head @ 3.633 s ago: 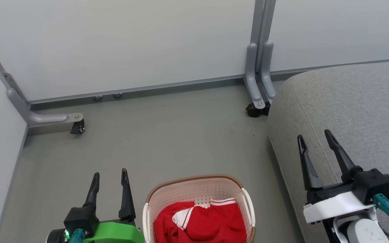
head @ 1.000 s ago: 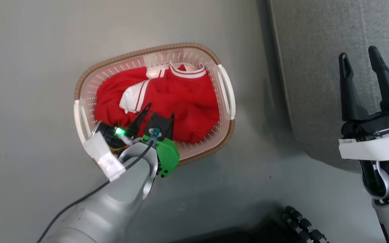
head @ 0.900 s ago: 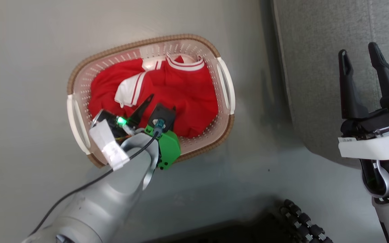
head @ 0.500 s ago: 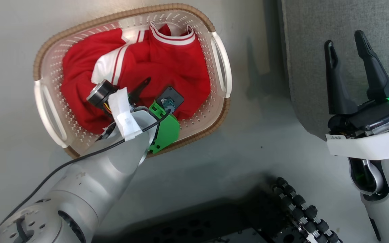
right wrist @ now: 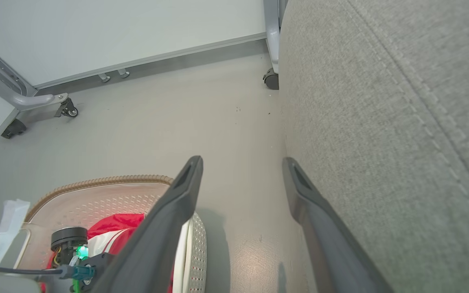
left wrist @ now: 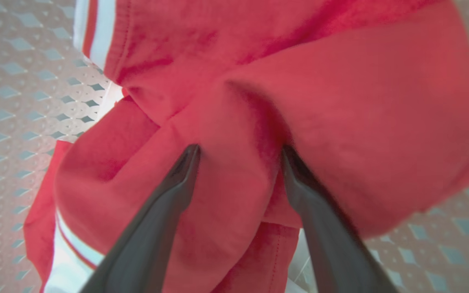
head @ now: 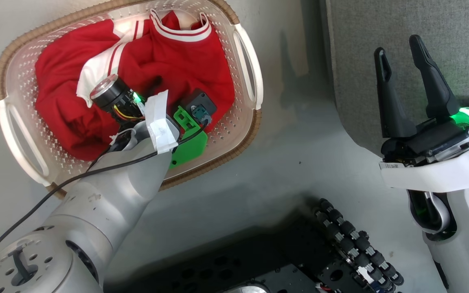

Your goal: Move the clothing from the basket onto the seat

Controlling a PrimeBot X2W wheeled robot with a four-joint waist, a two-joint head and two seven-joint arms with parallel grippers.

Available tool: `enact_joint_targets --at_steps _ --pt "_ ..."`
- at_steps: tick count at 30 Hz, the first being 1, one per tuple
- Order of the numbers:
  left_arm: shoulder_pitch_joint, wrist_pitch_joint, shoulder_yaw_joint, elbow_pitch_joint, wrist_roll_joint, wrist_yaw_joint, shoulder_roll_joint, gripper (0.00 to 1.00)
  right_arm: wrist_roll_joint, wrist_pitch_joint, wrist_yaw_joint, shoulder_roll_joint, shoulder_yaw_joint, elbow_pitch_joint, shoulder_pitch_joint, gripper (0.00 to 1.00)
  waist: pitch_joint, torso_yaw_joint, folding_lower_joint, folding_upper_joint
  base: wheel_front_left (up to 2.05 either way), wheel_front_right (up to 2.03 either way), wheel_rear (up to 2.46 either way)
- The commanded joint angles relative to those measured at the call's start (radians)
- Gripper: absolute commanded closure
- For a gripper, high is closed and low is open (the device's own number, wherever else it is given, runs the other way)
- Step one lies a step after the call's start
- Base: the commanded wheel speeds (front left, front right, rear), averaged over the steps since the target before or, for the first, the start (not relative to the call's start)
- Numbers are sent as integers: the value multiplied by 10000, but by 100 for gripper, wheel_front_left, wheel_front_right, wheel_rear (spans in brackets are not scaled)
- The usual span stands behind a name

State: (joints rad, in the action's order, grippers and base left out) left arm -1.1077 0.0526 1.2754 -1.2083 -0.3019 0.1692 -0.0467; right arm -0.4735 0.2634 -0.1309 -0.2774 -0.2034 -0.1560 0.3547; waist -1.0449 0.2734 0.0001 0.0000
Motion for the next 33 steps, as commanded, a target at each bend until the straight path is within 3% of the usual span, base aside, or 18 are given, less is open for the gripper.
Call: enact_joint_targets --at_steps 1,5,15,31,32,33 --pt "-185 97 18 -95 77 84 -66 0 -102 7 3 15 3 143 116 0 -138 101 -1 0 0 0 0" --pt "-279 217 23 -93 3 415 -63 0 -131 0 6 -7 -56 182 81 0 -230 153 -1 0 0 0 0" --pt "-225 1066 -24 43 -538 531 -65 0 -138 0 11 -130 6 176 -155 0 -298 144 -1 0 0 0 0" --pt "-465 1847 1 -48 -1015 22 -65 0 -115 -1 23 -184 196 53 -319 0 -321 208 -1 0 0 0 0" --pt "-466 1943 6 -35 -1069 -29 -65 57 -107 -1 25 -195 205 55 -317 0 -327 207 -1 0 0 0 0" --pt "-463 1979 7 1 -1073 -63 -64 100 -100 -1 25 -200 209 61 -310 0 -331 204 -1 0 0 0 0"
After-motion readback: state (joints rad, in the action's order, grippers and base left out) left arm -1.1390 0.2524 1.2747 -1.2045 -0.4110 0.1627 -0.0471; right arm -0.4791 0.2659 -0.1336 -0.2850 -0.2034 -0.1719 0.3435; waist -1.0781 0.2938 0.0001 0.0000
